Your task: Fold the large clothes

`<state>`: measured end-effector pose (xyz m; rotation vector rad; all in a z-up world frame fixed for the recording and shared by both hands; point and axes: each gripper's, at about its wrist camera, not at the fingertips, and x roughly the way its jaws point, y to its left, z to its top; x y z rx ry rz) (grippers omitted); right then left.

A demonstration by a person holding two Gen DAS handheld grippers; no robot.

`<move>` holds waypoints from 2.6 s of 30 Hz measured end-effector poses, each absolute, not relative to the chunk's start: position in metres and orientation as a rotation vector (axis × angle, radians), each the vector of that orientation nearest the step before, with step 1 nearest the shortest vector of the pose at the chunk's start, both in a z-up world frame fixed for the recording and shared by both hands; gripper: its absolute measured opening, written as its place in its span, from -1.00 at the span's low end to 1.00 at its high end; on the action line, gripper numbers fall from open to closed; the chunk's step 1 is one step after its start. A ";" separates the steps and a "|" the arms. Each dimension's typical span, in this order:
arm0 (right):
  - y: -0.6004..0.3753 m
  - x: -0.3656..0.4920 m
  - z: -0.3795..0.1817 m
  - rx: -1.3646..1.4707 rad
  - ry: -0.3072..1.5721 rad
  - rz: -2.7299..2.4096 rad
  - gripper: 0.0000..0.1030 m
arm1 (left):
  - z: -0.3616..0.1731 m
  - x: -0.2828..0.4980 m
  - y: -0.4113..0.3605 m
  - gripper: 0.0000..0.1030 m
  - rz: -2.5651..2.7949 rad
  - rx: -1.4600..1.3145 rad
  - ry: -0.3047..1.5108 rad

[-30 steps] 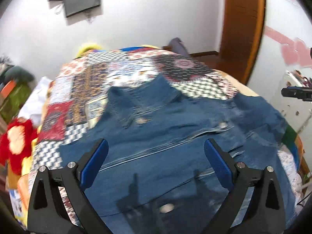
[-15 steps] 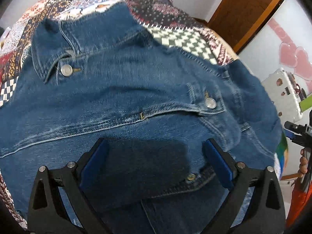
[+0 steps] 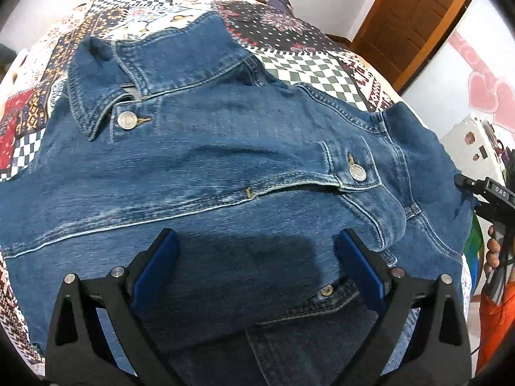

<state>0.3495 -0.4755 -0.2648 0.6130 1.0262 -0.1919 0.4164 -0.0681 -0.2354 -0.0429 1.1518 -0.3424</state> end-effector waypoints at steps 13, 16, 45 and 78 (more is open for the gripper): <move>-0.425 0.345 -0.176 0.398 0.793 -0.143 -0.61 | -0.203 0.397 -0.037 0.93 -0.296 -0.033 1.042; -0.400 0.348 -0.147 0.349 0.739 -0.089 -0.61 | -0.190 0.391 -0.024 0.93 -0.283 -0.040 1.006; -0.097 0.419 -0.226 0.165 1.129 0.465 -0.61 | -0.138 0.319 0.081 0.94 -0.154 -0.062 0.836; -0.288 0.358 -0.171 0.165 1.005 0.207 -0.60 | -0.167 0.403 -0.105 0.94 -0.463 0.180 1.003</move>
